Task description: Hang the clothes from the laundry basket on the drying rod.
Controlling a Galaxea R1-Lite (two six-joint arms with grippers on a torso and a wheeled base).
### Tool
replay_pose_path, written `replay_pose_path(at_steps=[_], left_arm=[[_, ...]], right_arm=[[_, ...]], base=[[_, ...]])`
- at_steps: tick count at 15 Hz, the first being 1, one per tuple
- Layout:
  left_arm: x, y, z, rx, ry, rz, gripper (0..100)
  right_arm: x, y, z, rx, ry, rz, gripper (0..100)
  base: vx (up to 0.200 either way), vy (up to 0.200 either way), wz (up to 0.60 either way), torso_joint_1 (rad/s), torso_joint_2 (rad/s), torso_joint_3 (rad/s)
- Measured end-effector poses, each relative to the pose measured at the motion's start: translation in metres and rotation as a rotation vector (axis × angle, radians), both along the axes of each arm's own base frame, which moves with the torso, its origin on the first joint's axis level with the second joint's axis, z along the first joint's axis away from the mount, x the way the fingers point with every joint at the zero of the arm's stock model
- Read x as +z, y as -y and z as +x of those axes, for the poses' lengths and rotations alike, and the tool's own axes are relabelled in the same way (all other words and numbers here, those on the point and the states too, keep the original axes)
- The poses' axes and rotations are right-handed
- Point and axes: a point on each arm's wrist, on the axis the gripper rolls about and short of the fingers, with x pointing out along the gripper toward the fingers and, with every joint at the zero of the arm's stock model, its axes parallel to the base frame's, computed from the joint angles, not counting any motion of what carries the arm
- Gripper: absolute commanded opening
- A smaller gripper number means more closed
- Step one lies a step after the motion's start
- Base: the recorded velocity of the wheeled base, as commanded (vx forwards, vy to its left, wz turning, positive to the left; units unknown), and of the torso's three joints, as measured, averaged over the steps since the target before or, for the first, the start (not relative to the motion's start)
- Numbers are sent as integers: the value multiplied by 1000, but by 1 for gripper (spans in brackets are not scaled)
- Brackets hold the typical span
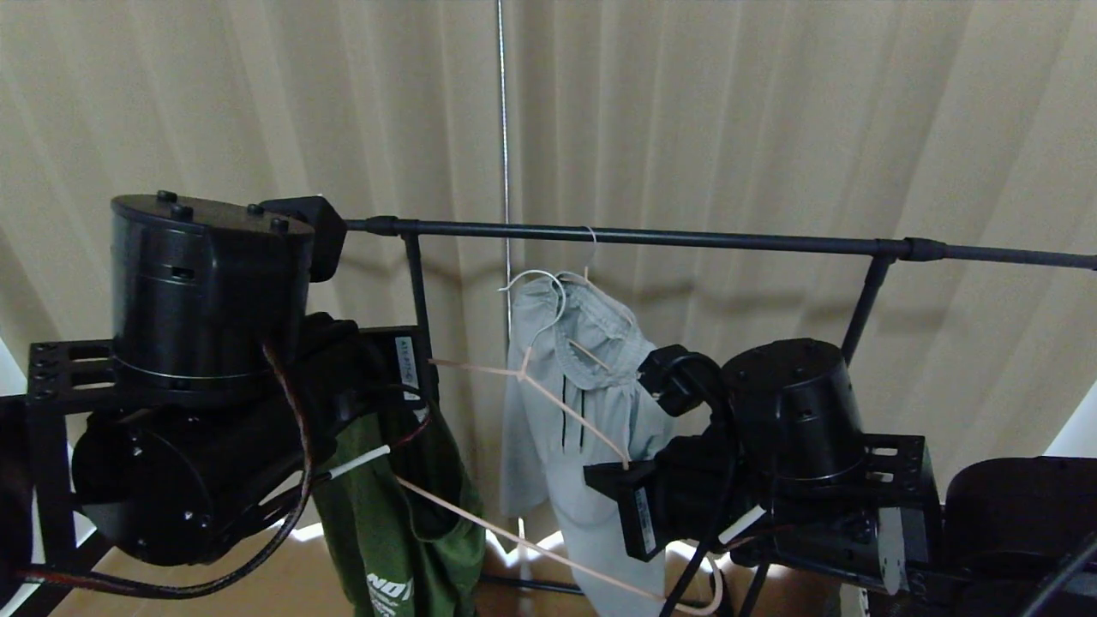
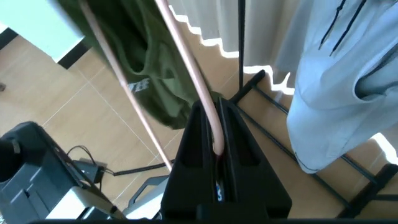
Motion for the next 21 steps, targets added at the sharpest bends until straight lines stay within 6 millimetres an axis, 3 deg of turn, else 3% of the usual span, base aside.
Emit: replay_pose_path(at_steps=[5, 11, 15, 21], left_arm=[[2, -22, 10, 90, 0, 14, 0], [3, -35, 3, 113, -28, 42, 0], [6, -26, -4, 66, -30, 41, 0], [16, 3, -7, -12, -11, -41, 0]], right_arm=[[-4, 7, 2, -108, 28, -62, 0], [-1, 20, 15, -231, 60, -105, 0], [3, 19, 22, -257, 68, -113, 0], [12, -9, 39, -223, 121, -97, 0]], base=[[0, 0, 0, 0, 0, 0], [0, 0, 0, 0, 0, 0], [0, 0, 0, 0, 0, 0], [0, 0, 0, 0, 0, 0]])
